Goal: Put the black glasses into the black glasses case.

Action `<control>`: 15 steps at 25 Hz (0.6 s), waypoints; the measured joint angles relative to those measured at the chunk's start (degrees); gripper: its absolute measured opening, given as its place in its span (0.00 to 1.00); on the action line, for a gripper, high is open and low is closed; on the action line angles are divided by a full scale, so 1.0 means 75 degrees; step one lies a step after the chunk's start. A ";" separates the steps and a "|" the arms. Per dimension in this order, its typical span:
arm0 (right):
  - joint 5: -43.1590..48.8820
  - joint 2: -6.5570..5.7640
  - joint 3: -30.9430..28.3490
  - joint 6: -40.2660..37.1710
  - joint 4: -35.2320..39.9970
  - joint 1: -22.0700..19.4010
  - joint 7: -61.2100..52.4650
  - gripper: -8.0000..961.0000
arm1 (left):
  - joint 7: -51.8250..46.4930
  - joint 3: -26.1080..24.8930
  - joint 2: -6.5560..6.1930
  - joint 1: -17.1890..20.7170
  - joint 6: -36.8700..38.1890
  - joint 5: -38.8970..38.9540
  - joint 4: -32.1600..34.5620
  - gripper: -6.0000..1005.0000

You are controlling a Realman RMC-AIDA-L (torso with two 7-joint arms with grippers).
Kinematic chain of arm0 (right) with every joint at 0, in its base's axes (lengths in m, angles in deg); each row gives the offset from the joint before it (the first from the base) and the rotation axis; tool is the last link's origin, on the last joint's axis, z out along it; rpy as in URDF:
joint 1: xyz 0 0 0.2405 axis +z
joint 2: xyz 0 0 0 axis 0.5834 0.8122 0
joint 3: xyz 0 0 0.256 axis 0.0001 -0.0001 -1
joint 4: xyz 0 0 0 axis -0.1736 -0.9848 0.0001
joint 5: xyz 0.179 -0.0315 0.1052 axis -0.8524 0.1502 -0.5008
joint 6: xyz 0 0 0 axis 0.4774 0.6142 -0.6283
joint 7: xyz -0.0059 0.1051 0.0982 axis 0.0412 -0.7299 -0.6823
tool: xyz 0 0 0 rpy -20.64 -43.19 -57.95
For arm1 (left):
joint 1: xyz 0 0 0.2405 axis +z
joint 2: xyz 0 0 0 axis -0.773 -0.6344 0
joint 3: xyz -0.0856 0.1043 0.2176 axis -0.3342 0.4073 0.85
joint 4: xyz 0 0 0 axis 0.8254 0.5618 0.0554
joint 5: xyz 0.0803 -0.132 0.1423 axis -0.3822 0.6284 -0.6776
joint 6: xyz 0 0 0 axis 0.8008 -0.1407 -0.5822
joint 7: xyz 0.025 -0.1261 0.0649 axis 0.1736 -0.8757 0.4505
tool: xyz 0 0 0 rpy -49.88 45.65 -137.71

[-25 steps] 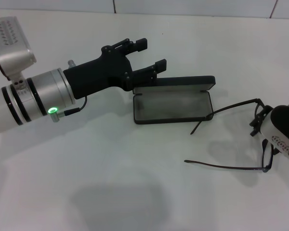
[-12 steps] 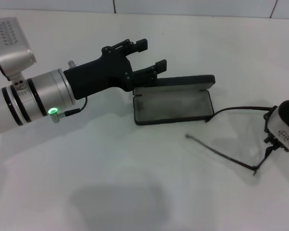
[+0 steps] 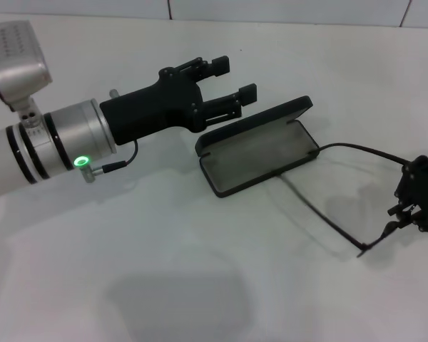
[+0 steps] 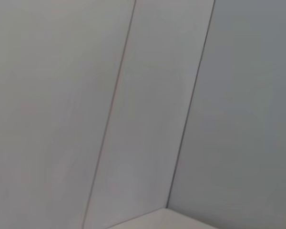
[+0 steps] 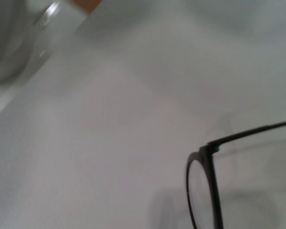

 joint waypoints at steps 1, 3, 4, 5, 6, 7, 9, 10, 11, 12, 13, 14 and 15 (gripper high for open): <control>-0.0223 -0.0001 -0.0244 -0.0032 0.0021 -0.0087 0.0063 0.14 | 0.0054 0.0000 0.0008 0.0032 0.0194 -0.0002 -0.0013 0.79; -0.0554 -0.0002 -0.0631 -0.0058 0.0006 -0.0235 0.0160 0.14 | 0.0110 0.0000 0.0008 0.0069 0.0433 0.0000 -0.0042 0.79; -0.0696 -0.0001 -0.0799 -0.0069 -0.0028 -0.0298 0.0201 0.14 | 0.0137 0.0000 0.0007 0.0089 0.0587 0.0012 -0.0045 0.79; -0.0886 -0.0002 -0.1004 -0.0072 -0.0084 -0.0377 0.0253 0.14 | 0.0151 0.0000 0.0002 0.0101 0.0664 0.0023 -0.0045 0.79; -0.1113 -0.0001 -0.1228 -0.0080 -0.0154 -0.0467 0.0317 0.13 | 0.0176 0.0000 -0.0005 0.0122 0.0772 0.0028 -0.0045 0.79; -0.1255 -0.0002 -0.1388 -0.0086 -0.0201 -0.0531 0.0363 0.13 | 0.0200 0.0000 -0.0011 0.0145 0.0849 0.0035 -0.0046 0.79; -0.1808 -0.0001 -0.1868 -0.0103 -0.0395 -0.0683 0.0537 0.13 | 0.0255 0.0000 -0.0022 0.0181 0.1014 0.0041 -0.0047 0.79; -0.2110 -0.0002 -0.2135 -0.0120 -0.0519 -0.0757 0.0628 0.13 | 0.0283 0.0000 -0.0027 0.0194 0.1119 0.0040 -0.0052 0.79; -0.2479 -0.0005 -0.2429 -0.0152 -0.0697 -0.0838 0.0749 0.13 | 0.0307 0.0000 -0.0028 0.0199 0.1211 0.0031 -0.0051 0.79; -0.2955 -0.0007 -0.2762 -0.0205 -0.0943 -0.0939 0.0919 0.13 | 0.0349 0.0000 -0.0025 0.0200 0.1320 0.0019 -0.0040 0.79; -0.3191 -0.0009 -0.2938 -0.0227 -0.1113 -0.0998 0.1018 0.13 | 0.0391 0.0000 -0.0019 0.0200 0.1417 0.0005 -0.0031 0.79; -0.3674 -0.0013 -0.3211 -0.0241 -0.1455 -0.1094 0.1203 0.13 | 0.0473 0.0000 -0.0006 0.0200 0.1611 -0.0007 -0.0009 0.79; -0.4095 -0.0013 -0.3385 -0.0218 -0.1791 -0.1203 0.1383 0.13 | 0.0515 0.0000 -0.0001 0.0199 0.1723 -0.0013 -0.0007 0.79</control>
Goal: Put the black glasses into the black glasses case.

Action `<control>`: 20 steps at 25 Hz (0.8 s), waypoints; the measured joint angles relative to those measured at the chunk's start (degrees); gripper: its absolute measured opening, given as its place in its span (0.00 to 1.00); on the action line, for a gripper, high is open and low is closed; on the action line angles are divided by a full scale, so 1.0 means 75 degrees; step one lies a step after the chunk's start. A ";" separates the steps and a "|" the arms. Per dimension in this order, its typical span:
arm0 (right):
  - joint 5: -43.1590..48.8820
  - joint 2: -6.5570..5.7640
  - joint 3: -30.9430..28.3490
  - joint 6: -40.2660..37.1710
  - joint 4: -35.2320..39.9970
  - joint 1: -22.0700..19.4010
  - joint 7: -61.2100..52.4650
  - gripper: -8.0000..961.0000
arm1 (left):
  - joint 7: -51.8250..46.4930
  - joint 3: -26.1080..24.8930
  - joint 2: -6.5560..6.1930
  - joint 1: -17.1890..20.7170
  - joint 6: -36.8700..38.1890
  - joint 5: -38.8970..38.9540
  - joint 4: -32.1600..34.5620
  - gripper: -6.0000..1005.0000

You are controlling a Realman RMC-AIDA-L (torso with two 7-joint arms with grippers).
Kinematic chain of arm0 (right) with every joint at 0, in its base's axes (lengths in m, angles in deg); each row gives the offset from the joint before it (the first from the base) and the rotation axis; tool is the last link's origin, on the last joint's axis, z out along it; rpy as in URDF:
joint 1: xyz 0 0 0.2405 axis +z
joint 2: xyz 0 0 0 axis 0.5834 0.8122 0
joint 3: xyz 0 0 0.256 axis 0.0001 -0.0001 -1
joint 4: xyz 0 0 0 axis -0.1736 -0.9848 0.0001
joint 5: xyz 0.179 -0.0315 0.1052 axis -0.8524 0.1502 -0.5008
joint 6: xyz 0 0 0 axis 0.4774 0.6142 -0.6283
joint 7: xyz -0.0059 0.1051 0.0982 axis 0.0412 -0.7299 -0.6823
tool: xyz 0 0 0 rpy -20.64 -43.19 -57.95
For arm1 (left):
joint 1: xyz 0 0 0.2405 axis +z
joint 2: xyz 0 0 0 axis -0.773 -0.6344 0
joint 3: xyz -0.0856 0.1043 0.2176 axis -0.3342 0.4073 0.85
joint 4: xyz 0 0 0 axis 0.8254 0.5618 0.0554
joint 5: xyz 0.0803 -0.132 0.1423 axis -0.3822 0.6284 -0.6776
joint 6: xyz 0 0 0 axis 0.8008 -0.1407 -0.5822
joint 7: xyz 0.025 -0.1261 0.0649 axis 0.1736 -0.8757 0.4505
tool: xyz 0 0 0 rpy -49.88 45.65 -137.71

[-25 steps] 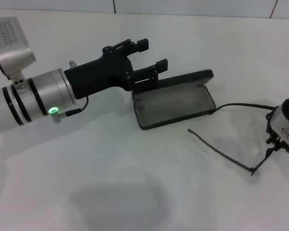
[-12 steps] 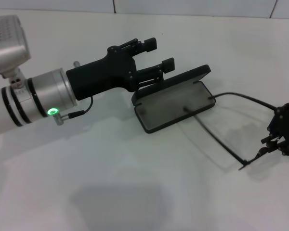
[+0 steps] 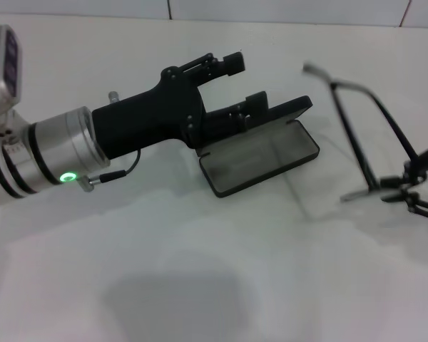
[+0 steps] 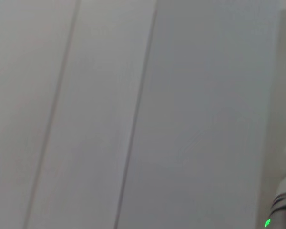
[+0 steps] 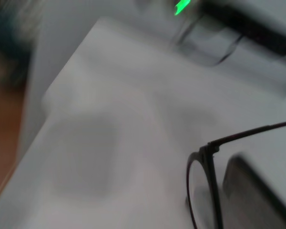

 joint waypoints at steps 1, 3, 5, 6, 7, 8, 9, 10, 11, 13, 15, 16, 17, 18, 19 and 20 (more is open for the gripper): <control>-0.0368 0.0001 -0.0089 0.0073 -0.0377 -0.0067 0.0168 0.13 | 0.0070 0.0000 0.0009 0.0000 0.0180 -0.0014 0.0005 0.79; -0.1173 -0.0005 -0.0184 0.0223 -0.1240 -0.0172 0.0623 0.13 | 0.0138 0.0000 0.0013 -0.0024 0.0459 -0.0072 0.0018 0.79; -0.1768 -0.0015 -0.0200 0.0311 -0.2100 -0.0162 0.1034 0.13 | 0.0151 0.0000 0.0019 -0.0111 0.0669 -0.0155 0.0062 0.79; -0.1993 -0.0017 -0.0203 0.0329 -0.2544 -0.0111 0.1208 0.13 | 0.0157 0.0000 0.0022 -0.0169 0.0763 -0.0216 0.0109 0.79; -0.2133 -0.0017 -0.0206 0.0336 -0.2833 -0.0067 0.1324 0.13 | 0.0167 0.0000 0.0025 -0.0227 0.0826 -0.0271 0.0185 0.79; -0.2267 -0.0014 -0.0208 0.0340 -0.3121 -0.0010 0.1433 0.13 | 0.0203 0.0000 0.0026 -0.0331 0.0884 -0.0381 0.0301 0.79; -0.2386 -0.0010 -0.0211 0.0343 -0.3383 0.0042 0.1552 0.13 | 0.0225 0.0001 0.0027 -0.0395 0.0913 -0.0456 0.0359 0.79; -0.2454 -0.0009 -0.0212 0.0345 -0.3542 0.0074 0.1624 0.13 | 0.0245 0.0000 0.0027 -0.0500 0.0935 -0.0572 0.0416 0.79; -0.2574 -0.0004 -0.0209 0.0348 -0.3781 0.0113 0.1772 0.13 | 0.0247 0.0001 0.0028 -0.0571 0.0942 -0.0631 0.0434 0.79; -0.2680 -0.0001 -0.0190 0.0349 -0.4061 0.0168 0.2006 0.13 | 0.0208 0.0000 0.0032 -0.0809 0.0953 -0.0795 0.0491 0.79; -0.2692 0.0006 -0.0155 0.0334 -0.4170 0.0184 0.2135 0.13 | 0.0190 0.0000 0.0036 -0.0955 0.0956 -0.0926 0.0595 0.79; -0.2699 0.0008 -0.0143 0.0312 -0.4206 0.0188 0.2186 0.13 | 0.0182 0.0001 0.0036 -0.1049 0.0957 -0.1015 0.0660 0.78; -0.2711 0.0010 -0.0137 0.0284 -0.4250 0.0197 0.2250 0.13 | 0.0162 0.0001 0.0038 -0.1154 0.0956 -0.1101 0.0721 0.78; -0.2730 0.0010 -0.0135 0.0262 -0.4288 0.0204 0.2313 0.13 | 0.0100 0.0000 0.0038 -0.1230 0.0948 -0.1144 0.0738 0.78; -0.2755 0.0011 -0.0134 0.0241 -0.4323 0.0215 0.2400 0.13 | -0.0078 0.0001 0.0039 -0.1337 0.0921 -0.1192 0.0736 0.78; -0.2787 0.0014 -0.0131 0.0225 -0.4333 0.0217 0.2474 0.13 | -0.0275 0.0001 0.0039 -0.1429 0.0892 -0.1226 0.0716 0.78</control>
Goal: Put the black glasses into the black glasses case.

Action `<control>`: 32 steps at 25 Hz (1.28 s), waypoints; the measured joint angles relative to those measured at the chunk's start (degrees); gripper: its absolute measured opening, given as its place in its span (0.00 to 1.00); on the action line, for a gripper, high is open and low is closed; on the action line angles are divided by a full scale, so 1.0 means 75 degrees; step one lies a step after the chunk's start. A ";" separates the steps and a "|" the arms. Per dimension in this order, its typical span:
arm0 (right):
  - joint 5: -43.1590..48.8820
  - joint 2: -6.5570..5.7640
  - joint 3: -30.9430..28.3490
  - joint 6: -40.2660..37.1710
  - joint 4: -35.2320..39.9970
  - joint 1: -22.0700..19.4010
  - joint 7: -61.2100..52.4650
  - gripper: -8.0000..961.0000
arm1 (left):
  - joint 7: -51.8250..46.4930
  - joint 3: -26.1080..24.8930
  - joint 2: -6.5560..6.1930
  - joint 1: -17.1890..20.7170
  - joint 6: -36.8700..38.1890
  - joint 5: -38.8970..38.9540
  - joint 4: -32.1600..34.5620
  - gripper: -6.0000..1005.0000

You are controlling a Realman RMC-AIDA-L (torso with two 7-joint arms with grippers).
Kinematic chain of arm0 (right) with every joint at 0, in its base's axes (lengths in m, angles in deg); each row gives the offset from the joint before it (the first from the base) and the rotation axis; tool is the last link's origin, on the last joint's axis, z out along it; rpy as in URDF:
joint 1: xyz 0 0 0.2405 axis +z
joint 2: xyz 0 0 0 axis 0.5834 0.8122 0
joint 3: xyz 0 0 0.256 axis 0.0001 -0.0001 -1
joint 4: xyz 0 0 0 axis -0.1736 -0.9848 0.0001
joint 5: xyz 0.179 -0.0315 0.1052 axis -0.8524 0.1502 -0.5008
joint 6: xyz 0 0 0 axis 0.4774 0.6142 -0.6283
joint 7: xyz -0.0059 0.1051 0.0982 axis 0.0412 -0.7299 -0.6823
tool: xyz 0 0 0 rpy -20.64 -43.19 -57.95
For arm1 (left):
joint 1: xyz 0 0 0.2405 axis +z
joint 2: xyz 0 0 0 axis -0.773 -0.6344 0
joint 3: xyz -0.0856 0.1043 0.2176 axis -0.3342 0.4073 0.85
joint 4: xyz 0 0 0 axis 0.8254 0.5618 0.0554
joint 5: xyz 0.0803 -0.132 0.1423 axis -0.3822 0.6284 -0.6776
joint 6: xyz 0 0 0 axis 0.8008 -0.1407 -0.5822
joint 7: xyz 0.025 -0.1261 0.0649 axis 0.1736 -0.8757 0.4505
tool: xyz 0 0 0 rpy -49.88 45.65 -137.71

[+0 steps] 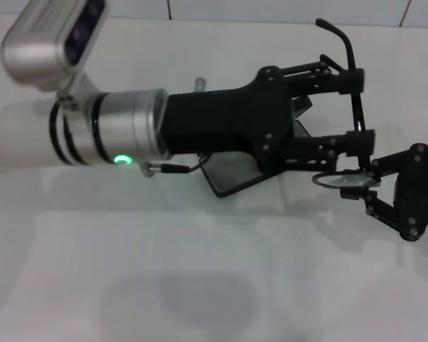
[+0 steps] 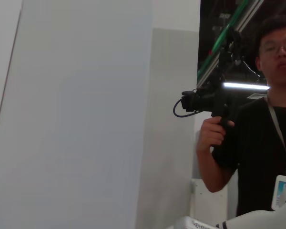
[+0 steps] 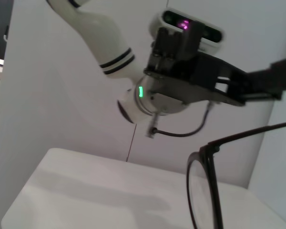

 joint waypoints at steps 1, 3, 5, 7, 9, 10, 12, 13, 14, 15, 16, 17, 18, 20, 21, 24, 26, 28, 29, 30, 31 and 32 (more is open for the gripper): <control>-0.0024 0.0003 0.0005 -0.0018 -0.0006 0.0002 0.0061 0.13 | -0.0301 -0.0001 -0.0001 -0.0092 -0.0056 -0.0027 -0.0022 0.78; -0.0062 0.0007 0.0012 -0.0089 -0.0015 -0.0002 0.0190 0.13 | -0.0918 0.0000 -0.0002 -0.0237 -0.0259 -0.0072 -0.0058 0.78; -0.0153 0.0008 0.0012 -0.0192 -0.0021 -0.0034 0.0357 0.13 | -0.1614 -0.0001 -0.0011 -0.0342 -0.0659 -0.0087 -0.0082 0.78; -0.0228 0.0010 0.0011 -0.0262 -0.0025 -0.0058 0.0501 0.13 | -0.2200 -0.0001 -0.0016 -0.0417 -0.1025 -0.0141 -0.0168 0.78; -0.0286 0.0010 0.0008 -0.0292 -0.0028 -0.0067 0.0606 0.13 | -0.2663 0.0000 -0.0018 -0.0453 -0.1246 -0.0302 -0.0248 0.78; -0.0320 0.0009 0.0008 -0.0294 -0.0029 -0.0066 0.0651 0.13 | -0.2849 -0.0001 -0.0019 -0.0468 -0.1313 -0.0403 -0.0274 0.78; -0.0370 0.0010 0.0012 -0.0297 -0.0017 -0.0064 0.0747 0.13 | -0.3130 -0.0001 -0.0019 -0.0523 -0.1385 -0.0661 -0.0277 0.78; -0.0384 0.0010 0.0012 -0.0298 -0.0005 -0.0066 0.0782 0.13 | -0.3240 -0.0001 -0.0016 -0.0565 -0.1399 -0.0814 -0.0273 0.78; -0.0407 0.0010 0.0012 -0.0299 0.0016 -0.0072 0.0822 0.13 | -0.3311 -0.0001 -0.0011 -0.0608 -0.1400 -0.0917 -0.0265 0.78; -0.0421 0.0010 0.0012 -0.0300 0.0033 -0.0077 0.0843 0.13 | -0.3405 -0.0001 -0.0004 -0.0678 -0.1401 -0.1088 -0.0242 0.78; -0.0429 0.0010 0.0012 -0.0302 0.0040 -0.0078 0.0848 0.13 | -0.3461 -0.0002 0.0000 -0.0723 -0.1401 -0.1186 -0.0227 0.78; -0.0431 0.0010 0.0012 -0.0303 0.0043 -0.0079 0.0849 0.13 | -0.3498 -0.0001 0.0006 -0.0764 -0.1403 -0.1278 -0.0213 0.78; -0.0431 0.0010 0.0012 -0.0305 0.0043 -0.0080 0.0851 0.13 | -0.3522 -0.0001 0.0010 -0.0792 -0.1403 -0.1342 -0.0202 0.78; -0.0431 0.0010 0.0011 -0.0321 0.0043 -0.0084 0.0887 0.13 | -0.3537 -0.0004 0.0015 -0.0811 -0.1404 -0.1369 -0.0202 0.78; -0.0422 0.0007 0.0010 -0.0369 0.0043 -0.0107 0.0964 0.13 | -0.3538 -0.0007 0.0017 -0.0812 -0.1404 -0.1331 -0.0203 0.78; -0.0389 -0.0046 -0.0066 -0.0805 0.0076 -0.0317 0.1412 0.13 | -0.3532 -0.0009 0.0001 -0.0755 -0.1395 -0.1069 -0.0237 0.78; -0.0408 -0.0051 -0.0128 -0.0962 0.0101 -0.0372 0.1493 0.13 | -0.3512 -0.0010 -0.0032 -0.0667 -0.1401 -0.0959 -0.0295 0.78; -0.0452 -0.0060 -0.0293 -0.1653 0.0199 -0.0523 0.1625 0.13 | -0.3480 -0.0010 -0.0030 -0.0610 -0.1447 -0.0949 -0.0406 0.78; -0.0453 -0.0061 -0.0311 -0.1875 0.0219 -0.0537 0.1630 0.13 | -0.3469 -0.0008 -0.0021 -0.0595 -0.1476 -0.0949 -0.0460 0.78; -0.0456 -0.0061 -0.0329 -0.2191 0.0240 -0.0556 0.1633 0.13 | -0.3459 -0.0005 0.0001 -0.0589 -0.1579 -0.0954 -0.0512 0.78; -0.0457 -0.0061 -0.0313 -0.2572 0.0245 -0.0547 0.1633 0.13 | -0.3454 -0.0003 0.0008 -0.0590 -0.1693 -0.0966 -0.0517 0.78; -0.0457 -0.0057 -0.0281 -0.2921 0.0231 -0.0512 0.1628 0.13 | -0.3449 -0.0001 0.0017 -0.0597 -0.1807 -0.0982 -0.0502 0.78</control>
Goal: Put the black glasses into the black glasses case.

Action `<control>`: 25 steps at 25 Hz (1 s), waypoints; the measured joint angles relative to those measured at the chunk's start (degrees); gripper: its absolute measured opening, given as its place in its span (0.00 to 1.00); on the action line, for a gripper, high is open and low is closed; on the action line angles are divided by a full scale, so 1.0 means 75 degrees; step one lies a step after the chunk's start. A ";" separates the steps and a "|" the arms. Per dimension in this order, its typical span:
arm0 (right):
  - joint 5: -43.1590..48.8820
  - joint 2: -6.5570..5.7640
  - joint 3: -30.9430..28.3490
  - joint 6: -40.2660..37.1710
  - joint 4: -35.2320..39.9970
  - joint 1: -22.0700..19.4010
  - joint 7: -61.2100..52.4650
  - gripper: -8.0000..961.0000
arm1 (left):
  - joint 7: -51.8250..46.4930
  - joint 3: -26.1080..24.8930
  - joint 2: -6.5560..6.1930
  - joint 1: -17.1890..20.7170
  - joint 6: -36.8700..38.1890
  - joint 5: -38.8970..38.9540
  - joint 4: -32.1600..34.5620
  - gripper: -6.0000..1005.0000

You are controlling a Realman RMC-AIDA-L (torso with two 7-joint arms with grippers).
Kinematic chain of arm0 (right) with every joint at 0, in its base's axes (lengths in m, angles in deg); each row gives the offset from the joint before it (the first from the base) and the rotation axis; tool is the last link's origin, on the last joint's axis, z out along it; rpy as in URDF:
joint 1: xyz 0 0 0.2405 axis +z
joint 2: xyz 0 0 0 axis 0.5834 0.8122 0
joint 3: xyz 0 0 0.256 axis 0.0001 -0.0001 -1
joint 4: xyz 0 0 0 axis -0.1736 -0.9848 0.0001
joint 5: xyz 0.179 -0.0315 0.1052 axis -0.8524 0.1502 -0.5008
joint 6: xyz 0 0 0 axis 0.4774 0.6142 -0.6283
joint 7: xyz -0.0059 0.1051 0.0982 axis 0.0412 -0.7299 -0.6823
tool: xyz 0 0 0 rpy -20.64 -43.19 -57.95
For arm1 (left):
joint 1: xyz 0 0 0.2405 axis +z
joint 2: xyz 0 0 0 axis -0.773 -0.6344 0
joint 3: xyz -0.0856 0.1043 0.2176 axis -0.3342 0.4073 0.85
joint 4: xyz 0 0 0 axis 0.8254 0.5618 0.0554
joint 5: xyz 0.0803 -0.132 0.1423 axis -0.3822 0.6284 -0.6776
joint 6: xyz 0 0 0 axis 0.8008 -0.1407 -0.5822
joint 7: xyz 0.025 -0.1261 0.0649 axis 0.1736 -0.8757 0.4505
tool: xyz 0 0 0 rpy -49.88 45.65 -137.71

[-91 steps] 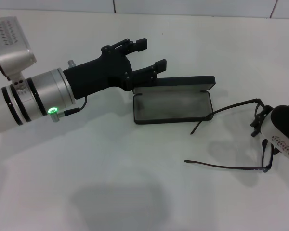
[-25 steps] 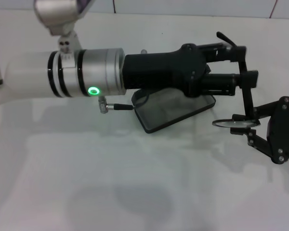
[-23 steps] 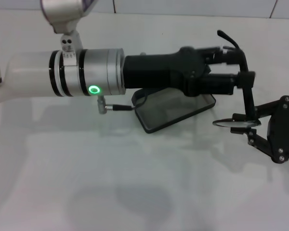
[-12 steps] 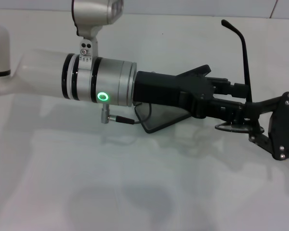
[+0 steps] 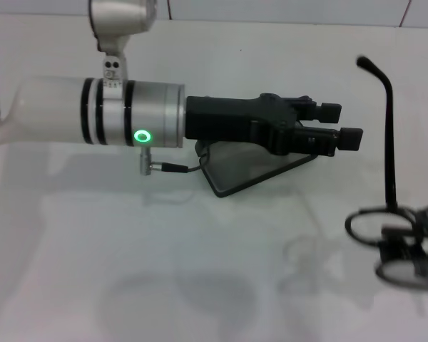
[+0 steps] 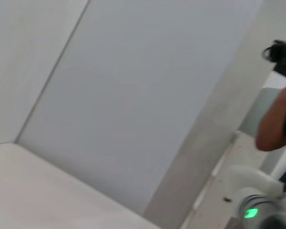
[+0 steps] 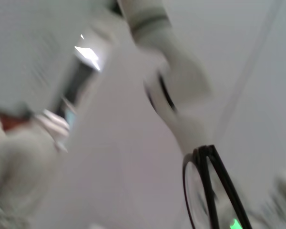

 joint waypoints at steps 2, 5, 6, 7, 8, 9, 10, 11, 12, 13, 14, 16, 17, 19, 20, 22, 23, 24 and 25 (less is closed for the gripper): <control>0.0003 0.0007 0.0068 -0.0321 -0.0075 0.0084 -0.0053 0.13 | 0.0073 -0.0004 0.0021 -0.0021 -0.0290 0.0017 0.0132 0.78; 0.0009 0.0028 0.0430 -0.0468 -0.0468 0.0424 -0.0444 0.13 | 0.0495 -0.0020 0.0032 -0.0025 -0.0633 0.0095 0.0551 0.78; 0.0011 0.0029 0.0516 -0.0403 -0.0647 0.0559 -0.0614 0.13 | 0.0624 -0.0027 0.0031 -0.0041 -0.0670 0.0100 0.0641 0.78; 0.0020 0.0029 0.0566 -0.0284 -0.0869 0.0710 -0.0817 0.13 | 0.0815 -0.0040 0.0032 -0.0078 -0.0696 0.0111 0.0729 0.78; 0.0018 0.0017 0.0547 0.0065 -0.1276 0.0948 -0.1219 0.13 | 0.0936 -0.0050 0.0033 -0.0105 -0.0703 0.0126 0.0789 0.78; 0.0018 0.0017 0.0547 0.0065 -0.1276 0.0948 -0.1219 0.13 | 0.1130 -0.0069 0.0035 -0.0119 -0.0703 0.0179 0.0886 0.78; 0.0008 0.0005 0.0517 0.0246 -0.1445 0.1029 -0.1404 0.13 | 0.1348 -0.0087 0.0035 -0.0112 -0.0700 0.0269 0.0985 0.78; -0.0010 -0.0006 0.0478 0.0546 -0.1598 0.1103 -0.1674 0.13 | 0.1610 -0.0100 0.0035 -0.0056 -0.0682 0.0396 0.1084 0.78; -0.0013 -0.0007 0.0449 0.0828 -0.1696 0.1150 -0.1880 0.13 | 0.1829 -0.0107 0.0031 0.0013 -0.0648 0.0501 0.1181 0.78; -0.0013 -0.0008 0.0436 0.1010 -0.1744 0.1172 -0.1995 0.13 | 0.2068 -0.0108 0.0019 0.0120 -0.0588 0.0617 0.1280 0.78; -0.0010 0.0002 0.0437 0.1178 -0.1795 0.1172 -0.2079 0.13 | 0.2184 -0.0105 0.0008 0.0167 -0.0530 0.0644 0.1313 0.78; -0.0058 0.0026 0.0425 0.1437 -0.1837 0.1120 -0.2152 0.13 | 0.2371 -0.0079 -0.0009 0.0238 -0.0408 0.0653 0.1339 0.78; -0.0058 0.0026 0.0425 0.1437 -0.1837 0.1120 -0.2152 0.13 | 0.2488 -0.0044 -0.0011 0.0255 -0.0351 0.0578 0.1321 0.78; -0.0094 0.0020 0.0396 0.1555 -0.1840 0.1109 -0.2236 0.13 | 0.2535 -0.0038 -0.0010 0.0256 -0.0347 0.0530 0.1321 0.78; -0.0094 0.0014 0.0384 0.1608 -0.1842 0.1109 -0.2283 0.13 | 0.2565 -0.0037 -0.0008 0.0253 -0.0344 0.0496 0.1321 0.78; -0.0094 0.0005 0.0377 0.1697 -0.1844 0.1113 -0.2337 0.13 | 0.2596 -0.0033 -0.0003 0.0221 -0.0344 0.0422 0.1322 0.78; -0.0094 0.0004 0.0377 0.1719 -0.1844 0.1116 -0.2339 0.13 | 0.2600 -0.0033 -0.0003 0.0195 -0.0348 0.0374 0.1320 0.78; -0.0094 0.0003 0.0377 0.1740 -0.1838 0.1118 -0.2342 0.13 | 0.2600 -0.0033 -0.0003 0.0180 -0.0353 0.0350 0.1317 0.78; -0.0092 0.0000 0.0378 0.1749 -0.1821 0.1118 -0.2345 0.13 | 0.2600 -0.0033 -0.0003 0.0180 -0.0353 0.0350 0.1317 0.78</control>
